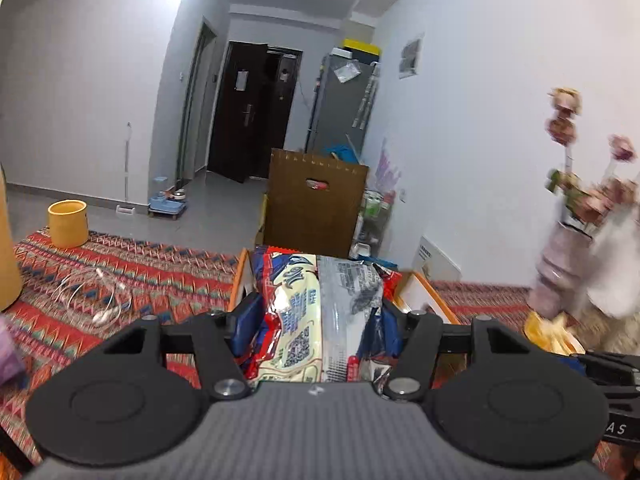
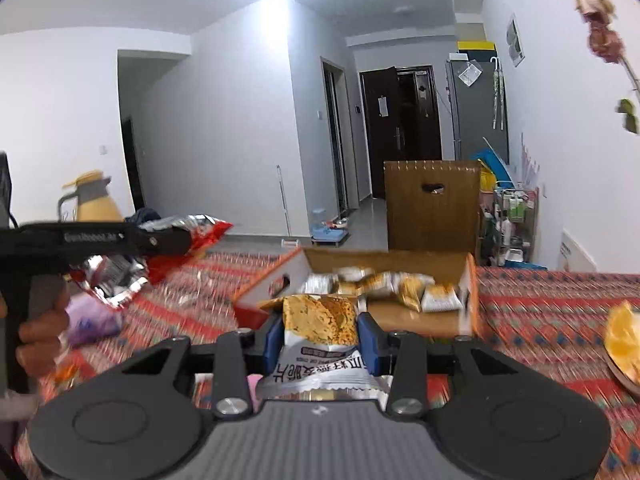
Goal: Organize snacks
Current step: 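Lift both held packets and carry them over the orange box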
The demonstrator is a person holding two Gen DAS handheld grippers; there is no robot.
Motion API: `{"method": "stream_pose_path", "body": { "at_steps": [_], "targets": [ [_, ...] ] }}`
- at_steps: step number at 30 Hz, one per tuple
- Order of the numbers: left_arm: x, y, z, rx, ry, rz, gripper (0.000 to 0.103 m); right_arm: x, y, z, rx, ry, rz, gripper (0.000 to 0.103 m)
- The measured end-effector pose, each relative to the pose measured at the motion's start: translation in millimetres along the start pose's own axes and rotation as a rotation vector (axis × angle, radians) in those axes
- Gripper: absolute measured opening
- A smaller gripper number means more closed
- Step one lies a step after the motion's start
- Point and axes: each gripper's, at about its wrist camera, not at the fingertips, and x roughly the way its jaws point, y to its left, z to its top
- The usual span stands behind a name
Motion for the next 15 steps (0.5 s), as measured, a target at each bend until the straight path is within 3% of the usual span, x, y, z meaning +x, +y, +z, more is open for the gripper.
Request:
{"method": "stream_pose_path", "body": {
  "at_steps": [7, 11, 15],
  "targets": [
    [109.1, 25.9, 15.6, -0.067, 0.066, 0.004, 0.060, 122.5, -17.5, 33.5, 0.055, 0.063, -0.011, 0.039],
    [164.5, 43.4, 8.1, -0.105, 0.119, 0.022, 0.061, 187.6, -27.9, 30.0, 0.124, 0.142, 0.000, 0.039],
    [200.9, 56.1, -4.3, -0.109, 0.181, 0.039, 0.061, 235.7, -27.5, 15.8, 0.125, 0.203, -0.041, 0.039]
  ]
}}
